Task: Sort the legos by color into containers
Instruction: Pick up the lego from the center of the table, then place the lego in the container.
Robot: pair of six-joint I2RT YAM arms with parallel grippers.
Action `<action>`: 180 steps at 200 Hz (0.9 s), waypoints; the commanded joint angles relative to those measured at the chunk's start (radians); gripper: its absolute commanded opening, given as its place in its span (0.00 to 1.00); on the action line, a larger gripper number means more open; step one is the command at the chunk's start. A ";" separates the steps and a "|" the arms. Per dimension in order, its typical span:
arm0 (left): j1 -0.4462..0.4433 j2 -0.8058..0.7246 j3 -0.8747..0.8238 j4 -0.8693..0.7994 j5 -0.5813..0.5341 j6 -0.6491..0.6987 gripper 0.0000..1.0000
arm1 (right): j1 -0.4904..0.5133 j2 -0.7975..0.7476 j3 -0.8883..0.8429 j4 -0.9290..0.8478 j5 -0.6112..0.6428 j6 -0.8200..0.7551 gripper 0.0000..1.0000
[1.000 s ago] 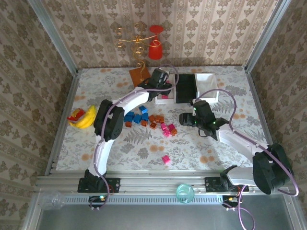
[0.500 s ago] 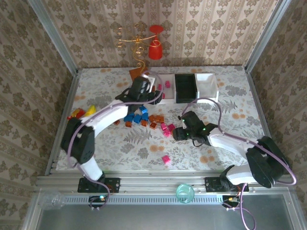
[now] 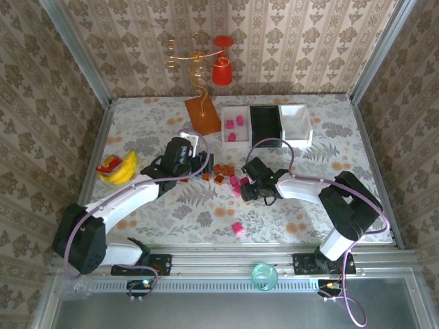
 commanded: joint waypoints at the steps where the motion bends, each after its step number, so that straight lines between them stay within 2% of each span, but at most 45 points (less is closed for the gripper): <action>1: 0.014 -0.042 -0.025 0.023 -0.032 -0.016 0.75 | -0.019 0.040 0.038 0.016 0.002 -0.044 0.51; 41: 0.021 -0.052 -0.048 0.023 -0.026 -0.022 0.75 | -0.025 0.070 0.073 -0.002 0.009 -0.057 0.38; 53: 0.022 -0.056 -0.055 0.023 -0.024 -0.024 0.75 | -0.033 0.037 0.067 -0.028 0.023 -0.052 0.34; 72: 0.023 -0.067 -0.063 0.021 -0.024 -0.025 0.75 | -0.055 -0.046 0.056 -0.073 0.038 -0.039 0.32; 94: 0.025 -0.084 -0.068 0.022 -0.025 -0.025 0.75 | -0.126 -0.165 0.053 -0.076 0.002 -0.020 0.32; 113: 0.026 -0.098 -0.068 0.026 -0.024 -0.023 0.75 | -0.231 -0.190 0.086 -0.022 -0.078 0.015 0.33; 135: 0.028 -0.112 -0.073 0.025 -0.029 -0.022 0.76 | -0.317 -0.128 0.176 0.043 -0.101 0.053 0.33; 180: 0.034 -0.168 -0.096 -0.013 -0.031 -0.024 0.76 | -0.404 0.173 0.483 0.065 -0.055 0.087 0.34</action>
